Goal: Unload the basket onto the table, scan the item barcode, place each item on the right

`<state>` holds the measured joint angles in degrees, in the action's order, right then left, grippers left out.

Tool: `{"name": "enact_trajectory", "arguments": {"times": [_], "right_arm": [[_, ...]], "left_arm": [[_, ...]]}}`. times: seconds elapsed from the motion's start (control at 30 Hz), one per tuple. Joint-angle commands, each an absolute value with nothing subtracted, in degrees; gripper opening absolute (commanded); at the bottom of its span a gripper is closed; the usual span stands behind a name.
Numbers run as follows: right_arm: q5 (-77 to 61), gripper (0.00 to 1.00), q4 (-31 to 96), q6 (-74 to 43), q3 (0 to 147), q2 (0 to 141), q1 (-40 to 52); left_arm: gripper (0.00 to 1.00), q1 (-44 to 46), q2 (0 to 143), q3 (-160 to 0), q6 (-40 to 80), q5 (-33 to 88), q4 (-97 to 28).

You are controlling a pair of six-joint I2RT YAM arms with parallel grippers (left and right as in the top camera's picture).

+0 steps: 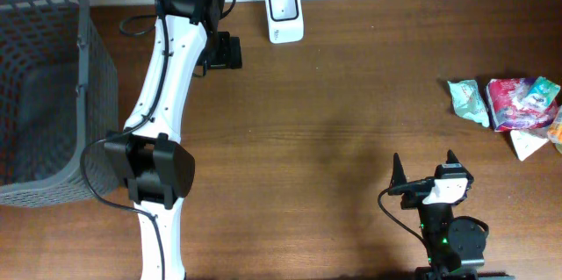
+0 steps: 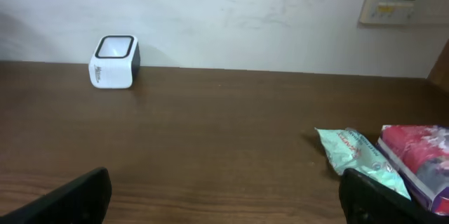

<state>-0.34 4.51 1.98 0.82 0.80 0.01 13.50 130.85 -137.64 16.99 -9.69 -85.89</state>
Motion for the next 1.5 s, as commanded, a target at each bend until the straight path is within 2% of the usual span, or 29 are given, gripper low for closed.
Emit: {"name": "enact_trajectory", "arguments": {"times": [0.0,0.2,1.3,1.47], "right_arm": [[-0.3,0.99,4.8,2.9,0.3,0.2,-0.4],[-0.2,0.99,4.8,-0.5,0.3,0.2,-0.3],[-0.4,0.99,4.6,-0.5,0.3,0.2,0.8],[-0.4,0.99,4.6,-0.5,0.3,0.2,0.8]], "left_arm": [[0.99,13.7,131.4,-138.4,17.5,-10.2,-85.8],[0.99,13.7,131.4,-138.4,17.5,-10.2,-85.8],[0.99,15.2,130.1,-138.4,17.5,-7.8,-88.8],[0.99,21.1,123.3,-131.4,17.5,-11.3,-79.2]]}}
